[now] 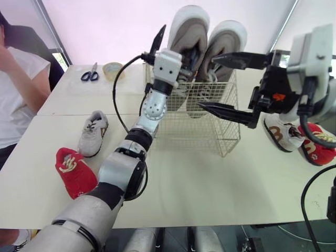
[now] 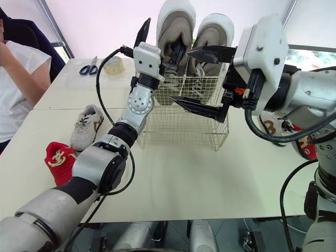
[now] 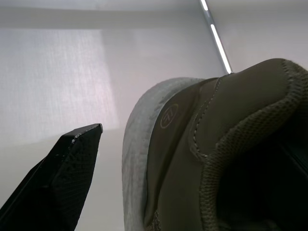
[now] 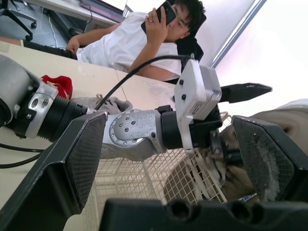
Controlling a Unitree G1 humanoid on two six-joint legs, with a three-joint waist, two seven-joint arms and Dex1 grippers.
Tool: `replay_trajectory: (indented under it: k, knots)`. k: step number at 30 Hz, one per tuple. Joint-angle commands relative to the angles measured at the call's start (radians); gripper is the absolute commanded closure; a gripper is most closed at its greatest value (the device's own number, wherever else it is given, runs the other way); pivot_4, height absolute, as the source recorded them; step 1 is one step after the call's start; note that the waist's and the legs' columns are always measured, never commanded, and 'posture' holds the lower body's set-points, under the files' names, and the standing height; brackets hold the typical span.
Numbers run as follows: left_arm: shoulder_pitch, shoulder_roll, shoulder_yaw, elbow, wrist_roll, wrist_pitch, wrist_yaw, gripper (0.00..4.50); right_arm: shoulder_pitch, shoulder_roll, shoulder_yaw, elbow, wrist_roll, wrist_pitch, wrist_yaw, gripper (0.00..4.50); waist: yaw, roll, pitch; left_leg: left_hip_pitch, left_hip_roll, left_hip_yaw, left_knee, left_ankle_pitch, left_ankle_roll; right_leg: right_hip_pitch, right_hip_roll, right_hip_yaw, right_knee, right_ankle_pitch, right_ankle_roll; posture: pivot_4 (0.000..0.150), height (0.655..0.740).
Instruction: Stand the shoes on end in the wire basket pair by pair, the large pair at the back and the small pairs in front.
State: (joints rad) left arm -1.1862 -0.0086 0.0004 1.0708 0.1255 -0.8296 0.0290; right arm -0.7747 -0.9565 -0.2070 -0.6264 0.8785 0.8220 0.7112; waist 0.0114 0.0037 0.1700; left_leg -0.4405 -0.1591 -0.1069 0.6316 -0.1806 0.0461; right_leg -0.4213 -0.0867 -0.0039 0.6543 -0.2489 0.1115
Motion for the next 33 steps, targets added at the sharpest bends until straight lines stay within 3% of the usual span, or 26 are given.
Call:
replay_trajectory:
  k: [1,5,10,15,21,28,33]
  knots:
    - [0.089,0.057,0.037,-0.151,-0.124,0.163,-0.170,0.03,0.003,-0.009,-0.032,-0.007,-0.003,-0.028,0.003,0.00,-0.004,0.001,-0.002,0.000,0.000,0.000,0.000,0.000,0.000,0.000,0.000,0.000,0.000,0.000,0.000,0.150,0.7400]
    - [0.223,0.127,-0.010,-0.470,-0.208,0.479,-0.372,0.03,0.012,-0.009,-0.031,0.001,-0.007,-0.043,0.009,0.00,-0.012,0.002,-0.002,0.000,0.001,0.000,-0.001,0.000,0.000,-0.002,0.001,0.000,0.001,0.000,0.000,0.150,0.7400]
    - [0.354,0.244,-0.033,-0.820,-0.285,0.844,-0.516,0.03,0.029,-0.019,-0.037,0.011,-0.014,-0.055,0.019,0.00,-0.003,0.001,-0.002,-0.001,0.001,-0.001,0.000,0.000,0.000,-0.003,0.001,0.001,0.001,0.000,-0.001,0.150,0.7400]
    - [0.382,0.329,0.058,-1.093,-0.531,1.205,-0.586,0.03,0.104,-0.053,-0.127,0.028,-0.025,-0.044,0.002,0.00,0.006,0.000,-0.001,-0.002,0.001,-0.001,-0.001,0.000,0.000,-0.005,0.001,0.001,0.001,0.000,-0.001,0.150,0.7400]
    - [0.348,0.504,0.169,-1.233,-0.888,1.600,-0.760,0.03,0.309,-0.091,-0.356,0.106,-0.126,0.014,-0.093,0.00,0.002,0.000,-0.001,-0.002,0.001,-0.001,-0.001,0.000,0.000,-0.005,0.001,0.001,-0.003,0.000,-0.001,0.150,0.7400]
    - [0.327,0.673,0.170,-1.251,-1.036,1.755,-0.940,0.03,0.650,-0.013,-0.499,0.236,-0.301,-0.038,-0.130,0.00,0.003,0.000,-0.001,-0.002,0.001,0.000,-0.003,0.000,0.000,-0.003,0.001,0.001,-0.002,-0.002,-0.004,0.150,0.7400]
    - [0.340,0.696,0.165,-1.295,-1.112,1.812,-0.992,0.03,0.742,0.068,-0.518,0.389,-0.363,-0.110,-0.149,0.00,0.001,0.001,-0.001,-0.001,0.001,0.001,-0.003,0.000,0.000,-0.003,0.000,0.002,-0.003,-0.002,-0.005,0.150,0.7400]
